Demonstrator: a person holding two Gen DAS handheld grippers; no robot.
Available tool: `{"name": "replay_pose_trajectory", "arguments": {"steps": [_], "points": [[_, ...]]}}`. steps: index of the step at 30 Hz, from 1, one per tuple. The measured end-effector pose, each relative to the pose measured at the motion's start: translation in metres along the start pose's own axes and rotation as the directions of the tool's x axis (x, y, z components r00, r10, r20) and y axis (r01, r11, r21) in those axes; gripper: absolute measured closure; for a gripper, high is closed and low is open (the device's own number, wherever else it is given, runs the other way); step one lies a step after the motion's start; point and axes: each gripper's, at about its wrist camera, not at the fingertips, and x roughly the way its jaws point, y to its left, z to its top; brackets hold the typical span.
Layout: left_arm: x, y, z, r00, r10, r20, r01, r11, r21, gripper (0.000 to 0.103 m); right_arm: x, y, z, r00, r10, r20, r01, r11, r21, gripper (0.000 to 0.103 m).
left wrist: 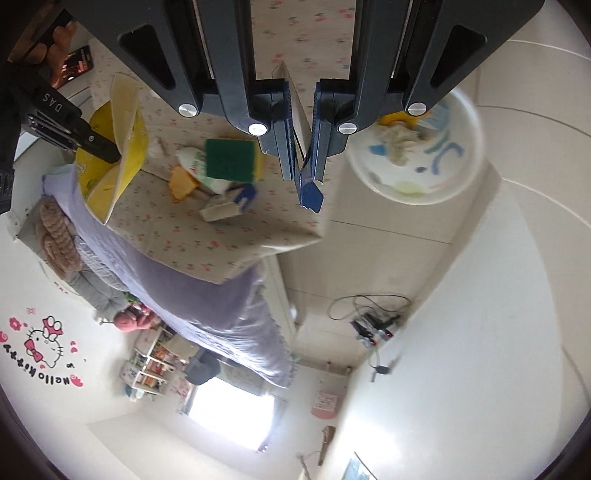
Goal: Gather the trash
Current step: 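Carry the box and bag over the wastebasket and open both tools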
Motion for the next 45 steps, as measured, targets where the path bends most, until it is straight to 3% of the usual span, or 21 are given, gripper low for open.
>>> {"name": "replay_pose_trajectory", "arguments": {"steps": [12, 23, 27, 29, 30, 31, 38, 45], "points": [[-0.015, 0.068, -0.005, 0.991, 0.129, 0.027, -0.126, 0.989, -0.075, 0.095, 0.033, 0.066, 0.008, 0.995, 0.092, -0.031, -0.093, 0.995, -0.029, 0.092], [0.008, 0.11, -0.007, 0.982, 0.179, 0.057, -0.171, 0.979, -0.114, 0.094, 0.079, 0.112, 0.009, 0.988, 0.137, -0.068, -0.14, 0.99, -0.03, 0.092], [0.016, 0.111, -0.009, 0.979, 0.201, 0.011, -0.199, 0.975, -0.1, 0.08, 0.088, 0.124, 0.01, 0.987, 0.146, -0.063, -0.149, 0.988, -0.036, 0.092], [0.017, 0.112, -0.01, 0.974, 0.226, -0.014, -0.227, 0.968, -0.108, 0.051, 0.093, 0.13, 0.01, 0.987, 0.147, -0.059, -0.15, 0.988, -0.041, 0.092], [0.016, 0.113, -0.011, 0.969, 0.245, -0.032, -0.247, 0.962, -0.118, 0.027, 0.095, 0.132, 0.01, 0.987, 0.148, -0.058, -0.15, 0.988, -0.044, 0.092], [0.013, 0.114, -0.011, 0.964, 0.262, -0.035, -0.264, 0.957, -0.123, 0.019, 0.096, 0.134, 0.01, 0.987, 0.148, -0.057, -0.15, 0.988, -0.046, 0.092], [-0.007, 0.111, -0.018, 0.939, 0.343, -0.03, -0.344, 0.936, -0.069, 0.015, 0.119, 0.149, 0.013, 0.985, 0.164, -0.058, -0.167, 0.985, -0.052, 0.091], [-0.026, 0.109, -0.023, 0.933, 0.359, -0.009, -0.359, 0.933, -0.036, 0.012, 0.148, 0.164, 0.012, 0.981, 0.177, -0.081, -0.18, 0.983, -0.039, 0.089]]}}
